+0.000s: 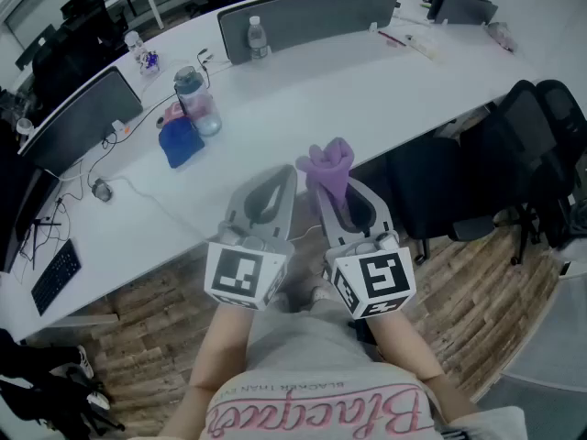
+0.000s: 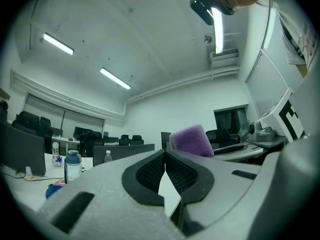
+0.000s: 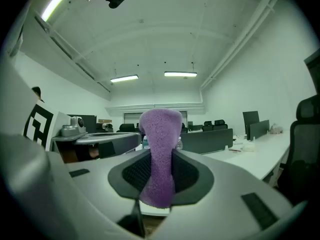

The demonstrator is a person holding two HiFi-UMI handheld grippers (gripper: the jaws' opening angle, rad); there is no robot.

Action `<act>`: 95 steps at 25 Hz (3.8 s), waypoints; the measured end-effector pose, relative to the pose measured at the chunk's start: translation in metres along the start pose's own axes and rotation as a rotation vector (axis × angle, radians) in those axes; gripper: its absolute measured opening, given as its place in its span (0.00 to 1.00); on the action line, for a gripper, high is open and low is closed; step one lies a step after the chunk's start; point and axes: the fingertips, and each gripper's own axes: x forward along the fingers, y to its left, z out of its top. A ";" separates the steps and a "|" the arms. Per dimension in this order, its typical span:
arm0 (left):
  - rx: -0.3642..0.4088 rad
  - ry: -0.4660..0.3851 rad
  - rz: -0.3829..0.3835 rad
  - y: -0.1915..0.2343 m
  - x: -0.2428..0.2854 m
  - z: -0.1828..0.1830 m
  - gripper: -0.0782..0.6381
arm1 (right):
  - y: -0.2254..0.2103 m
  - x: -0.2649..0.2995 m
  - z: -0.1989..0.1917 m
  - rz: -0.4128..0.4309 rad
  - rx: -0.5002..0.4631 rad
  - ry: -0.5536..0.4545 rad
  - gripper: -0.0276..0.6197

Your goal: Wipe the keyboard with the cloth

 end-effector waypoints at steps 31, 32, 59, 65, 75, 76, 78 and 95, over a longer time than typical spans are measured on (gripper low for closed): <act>0.012 0.055 0.715 0.125 -0.207 -0.011 0.12 | 0.206 0.055 -0.021 0.714 0.013 0.068 0.18; 0.015 0.058 0.742 0.126 -0.216 -0.012 0.12 | 0.213 0.054 -0.023 0.742 0.013 0.069 0.18; 0.056 0.051 1.155 0.216 -0.481 -0.001 0.12 | 0.495 0.037 -0.041 1.171 -0.032 0.088 0.18; 0.068 0.062 1.158 0.263 -0.559 0.009 0.12 | 0.588 0.038 -0.035 1.179 -0.033 0.077 0.18; 0.044 0.070 1.149 0.323 -0.671 0.006 0.12 | 0.709 0.039 -0.046 1.158 -0.057 0.088 0.18; 0.042 0.070 1.148 0.327 -0.679 0.006 0.12 | 0.717 0.039 -0.047 1.155 -0.062 0.090 0.18; 0.042 0.066 1.149 0.334 -0.693 0.008 0.12 | 0.732 0.039 -0.047 1.150 -0.065 0.092 0.18; 0.007 0.079 1.275 0.384 -0.787 -0.008 0.12 | 0.841 0.057 -0.062 1.263 -0.099 0.125 0.18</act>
